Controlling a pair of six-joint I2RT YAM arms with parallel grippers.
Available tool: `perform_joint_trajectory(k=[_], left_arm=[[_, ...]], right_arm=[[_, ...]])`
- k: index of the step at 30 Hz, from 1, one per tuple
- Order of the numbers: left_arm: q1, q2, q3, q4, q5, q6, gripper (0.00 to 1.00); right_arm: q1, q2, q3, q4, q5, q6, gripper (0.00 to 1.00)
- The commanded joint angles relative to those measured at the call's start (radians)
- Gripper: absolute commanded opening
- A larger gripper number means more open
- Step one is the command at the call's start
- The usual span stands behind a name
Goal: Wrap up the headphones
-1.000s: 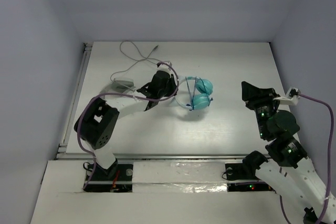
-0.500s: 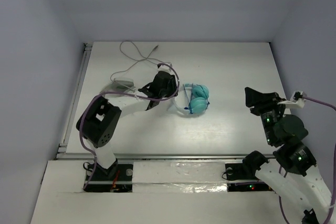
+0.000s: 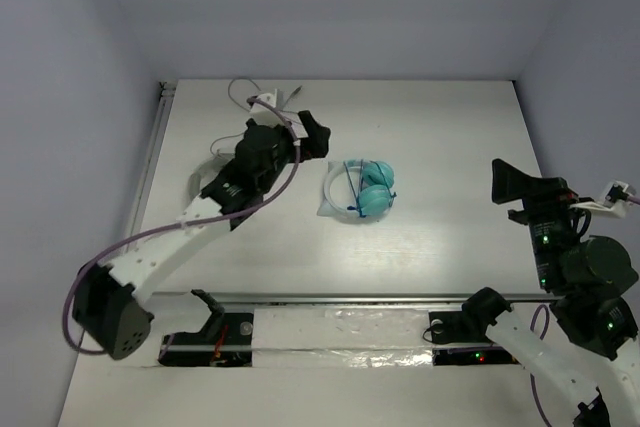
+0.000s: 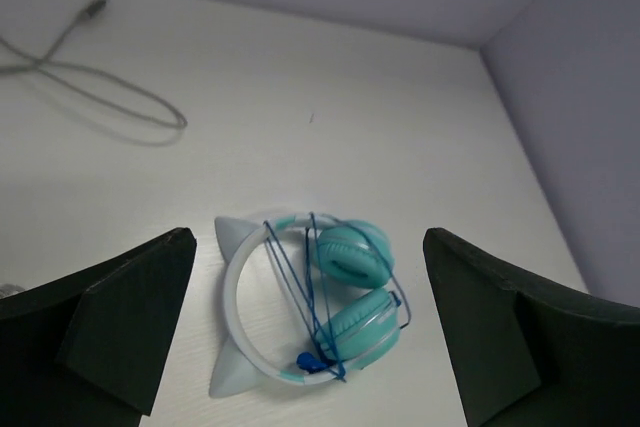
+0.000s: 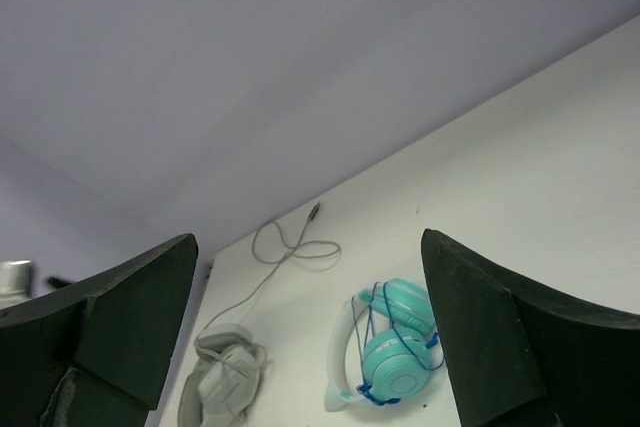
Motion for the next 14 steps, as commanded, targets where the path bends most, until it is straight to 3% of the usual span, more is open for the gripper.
perform_joint_trajectory(k=[1,8,14], left_arm=[[-0.003,-0.198,0.009,-0.027,-0.039,0.059,0.99],[-0.003,-0.381,0.029,-0.174,-0.034,0.102,0.99],[-0.003,-0.432,-0.031,-0.16,-0.016,0.09,0.99]], right_arm=[[-0.004,0.003,0.067,-0.052,0.048,-0.08,1.0],[-0.004,-0.026,0.064,-0.068,0.044,-0.104,1.0],[-0.004,-0.02,0.042,-0.031,-0.007,-0.092,1.0]])
